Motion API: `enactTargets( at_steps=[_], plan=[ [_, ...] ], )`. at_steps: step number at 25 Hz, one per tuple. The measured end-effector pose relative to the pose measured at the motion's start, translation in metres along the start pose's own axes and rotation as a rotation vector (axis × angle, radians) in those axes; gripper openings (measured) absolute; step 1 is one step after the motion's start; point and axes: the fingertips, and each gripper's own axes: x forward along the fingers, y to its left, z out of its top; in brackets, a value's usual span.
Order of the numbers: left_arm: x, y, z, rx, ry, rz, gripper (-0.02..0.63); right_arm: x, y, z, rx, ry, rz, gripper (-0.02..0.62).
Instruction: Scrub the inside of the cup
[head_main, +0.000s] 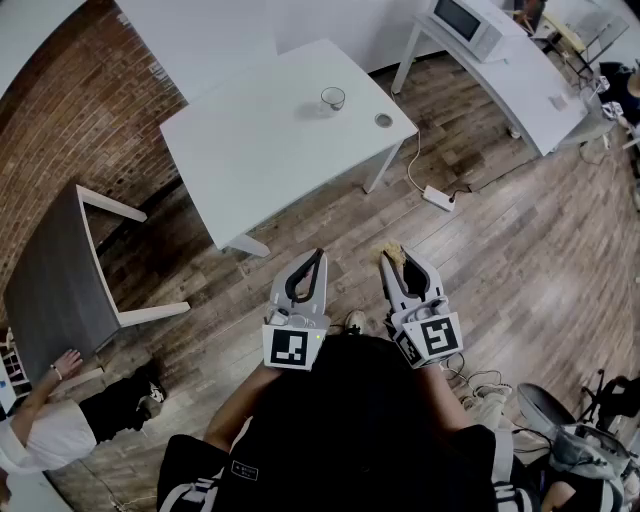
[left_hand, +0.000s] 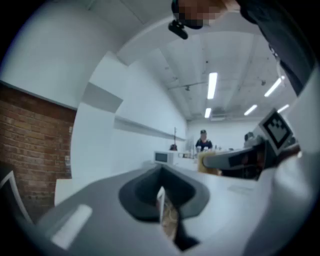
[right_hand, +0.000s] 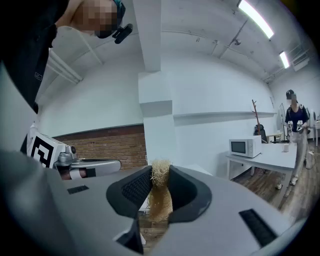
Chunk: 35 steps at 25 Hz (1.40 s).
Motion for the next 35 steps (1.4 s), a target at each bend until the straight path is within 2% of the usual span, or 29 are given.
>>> enactTargets(
  at_steps=[17,28,35],
  plan=[
    [0.0,0.013,-0.006,-0.004,0.0,-0.033,0.003,0.01,0.008,-0.001,0.024,-0.001,-0.024,0.087],
    [0.003,0.045,-0.024,0.013,0.042,-0.134,0.003,0.047,0.022,-0.005,0.023,0.023,-0.12,0.087],
    [0.024,0.049,-0.036,-0.004,0.071,-0.13,0.003,0.067,0.011,-0.004,0.019,0.016,-0.07,0.087]
  ],
)
